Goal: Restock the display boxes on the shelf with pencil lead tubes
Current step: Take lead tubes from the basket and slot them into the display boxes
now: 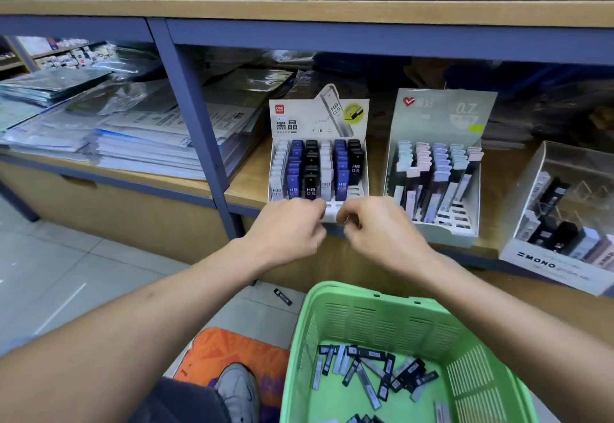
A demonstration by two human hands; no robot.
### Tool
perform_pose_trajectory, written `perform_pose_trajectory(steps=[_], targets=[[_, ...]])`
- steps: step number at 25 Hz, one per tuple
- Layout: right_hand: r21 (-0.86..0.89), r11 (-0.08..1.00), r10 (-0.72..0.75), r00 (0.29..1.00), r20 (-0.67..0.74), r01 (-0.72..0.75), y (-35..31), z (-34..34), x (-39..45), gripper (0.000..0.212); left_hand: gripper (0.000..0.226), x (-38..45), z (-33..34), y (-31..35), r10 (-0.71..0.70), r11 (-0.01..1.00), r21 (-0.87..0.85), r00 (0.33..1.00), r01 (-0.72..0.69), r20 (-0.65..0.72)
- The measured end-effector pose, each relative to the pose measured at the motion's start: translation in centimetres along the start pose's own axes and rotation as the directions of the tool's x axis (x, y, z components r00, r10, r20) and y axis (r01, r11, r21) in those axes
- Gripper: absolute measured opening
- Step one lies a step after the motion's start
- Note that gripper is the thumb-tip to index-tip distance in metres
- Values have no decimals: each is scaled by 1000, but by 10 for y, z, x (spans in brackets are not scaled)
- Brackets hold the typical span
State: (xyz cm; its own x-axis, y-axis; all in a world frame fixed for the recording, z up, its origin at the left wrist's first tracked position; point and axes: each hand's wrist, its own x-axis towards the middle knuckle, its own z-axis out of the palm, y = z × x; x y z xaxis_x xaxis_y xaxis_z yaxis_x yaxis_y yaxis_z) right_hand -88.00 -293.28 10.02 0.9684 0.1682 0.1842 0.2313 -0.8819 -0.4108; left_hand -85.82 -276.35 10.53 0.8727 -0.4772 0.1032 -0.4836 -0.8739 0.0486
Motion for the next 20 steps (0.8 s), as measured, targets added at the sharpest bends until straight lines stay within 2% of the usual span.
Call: perform_pose_trajectory(steps=[3,7,9,13,16,17,18,20], targets=[[5,993,111,961,254,-116,24,43,-29,24,21,-16,43,2,-53,999,15,962,51,267],[-103,972,233,786,572,-213,71,105,-63,24,22,-21,115,38,31,994,-104,884,21,467],[-134,947,308,706,638,-293,101,136,-86,22,23,-22,158,62,22,986,-150,819,79,573],[-244,883,458,625,632,-400,165,186,-132,33,28,-29,237,89,-26,965,-157,668,212,744],[-313,886,460,569,681,-341,194,210,-166,36,40,-42,284,96,33,973,-158,579,168,814],[-327,901,432,520,736,-286,200,217,-178,40,43,-48,299,98,71,981,-154,527,115,847],[-344,919,395,463,793,-193,203,222,-189,43,43,-56,312,101,103,990,-137,471,38,876],[-384,920,330,370,869,82,208,228,-208,56,41,-72,331,106,125,988,-76,400,-137,908]])
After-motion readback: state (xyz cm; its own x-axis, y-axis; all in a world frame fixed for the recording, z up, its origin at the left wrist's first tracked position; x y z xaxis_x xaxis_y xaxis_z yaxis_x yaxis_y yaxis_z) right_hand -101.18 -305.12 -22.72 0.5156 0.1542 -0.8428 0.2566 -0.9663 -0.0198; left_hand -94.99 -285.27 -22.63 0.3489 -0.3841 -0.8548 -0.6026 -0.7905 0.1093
